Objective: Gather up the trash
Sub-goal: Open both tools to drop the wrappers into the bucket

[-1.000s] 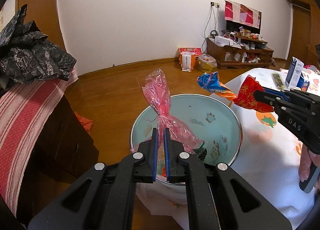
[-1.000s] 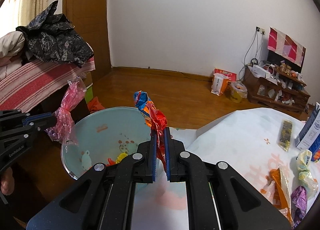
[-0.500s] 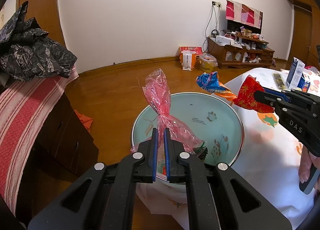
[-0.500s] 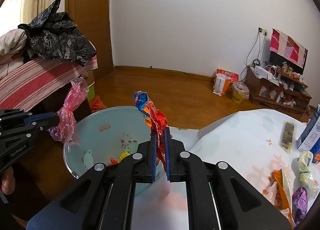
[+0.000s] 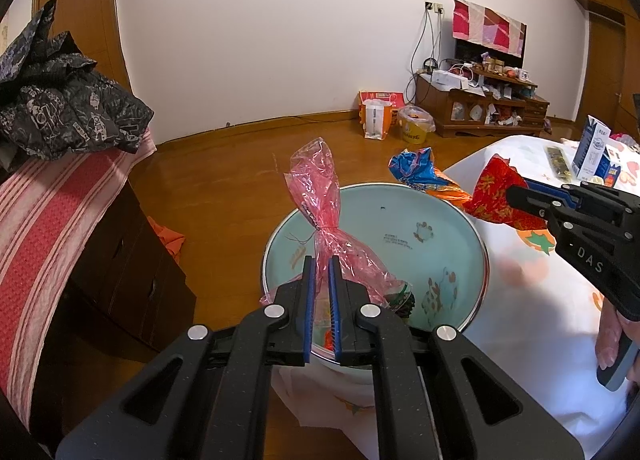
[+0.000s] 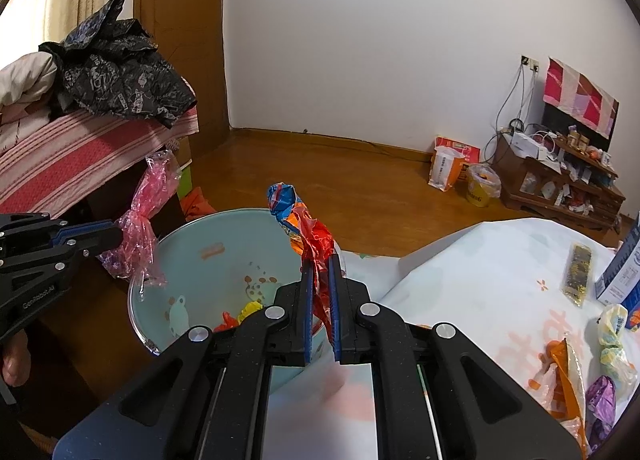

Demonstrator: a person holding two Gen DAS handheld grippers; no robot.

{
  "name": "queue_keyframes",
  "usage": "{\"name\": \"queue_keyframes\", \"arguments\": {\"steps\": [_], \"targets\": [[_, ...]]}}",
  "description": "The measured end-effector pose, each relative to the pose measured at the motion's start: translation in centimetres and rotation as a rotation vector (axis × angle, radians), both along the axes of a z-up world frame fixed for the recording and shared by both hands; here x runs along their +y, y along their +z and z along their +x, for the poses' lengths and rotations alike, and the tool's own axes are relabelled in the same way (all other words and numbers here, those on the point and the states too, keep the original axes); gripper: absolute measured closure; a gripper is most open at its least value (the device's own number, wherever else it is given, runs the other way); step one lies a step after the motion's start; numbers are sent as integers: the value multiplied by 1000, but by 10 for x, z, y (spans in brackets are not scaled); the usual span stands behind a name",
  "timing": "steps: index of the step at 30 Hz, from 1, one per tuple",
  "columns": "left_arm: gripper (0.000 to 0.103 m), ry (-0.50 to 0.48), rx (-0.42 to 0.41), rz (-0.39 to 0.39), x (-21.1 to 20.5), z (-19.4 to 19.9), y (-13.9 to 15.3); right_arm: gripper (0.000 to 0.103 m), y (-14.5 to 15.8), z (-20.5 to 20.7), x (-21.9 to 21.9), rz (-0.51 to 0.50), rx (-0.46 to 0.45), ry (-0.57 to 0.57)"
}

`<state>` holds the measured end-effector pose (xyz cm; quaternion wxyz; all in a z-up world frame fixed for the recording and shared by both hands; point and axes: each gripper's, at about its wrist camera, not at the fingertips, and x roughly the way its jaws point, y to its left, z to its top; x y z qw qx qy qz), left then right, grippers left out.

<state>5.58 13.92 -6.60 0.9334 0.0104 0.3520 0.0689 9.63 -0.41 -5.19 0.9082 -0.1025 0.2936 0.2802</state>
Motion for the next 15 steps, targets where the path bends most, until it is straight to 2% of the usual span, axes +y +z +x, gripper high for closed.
{"name": "queue_keyframes", "arguments": {"steps": [4,6,7,8,9,15], "targets": [[91,-5,6,-9,0,1,-1,94,-1,1,4,-1,8,12],[89,-12,11,-7,-2,2,-2,90,-2,0,6,-1,11,22],[76,-10,13,-6,-2,2,-3,86,-3,0,7,-3,12,28],[59,-7,13,-7,-2,3,-3,71,-4,0,8,-4,12,28],[56,-2,7,-5,-2,2,-3,66,-5,0,8,1,14,28],[56,-3,12,-6,-1,2,-4,64,-8,2,4,3,25,15]]}}
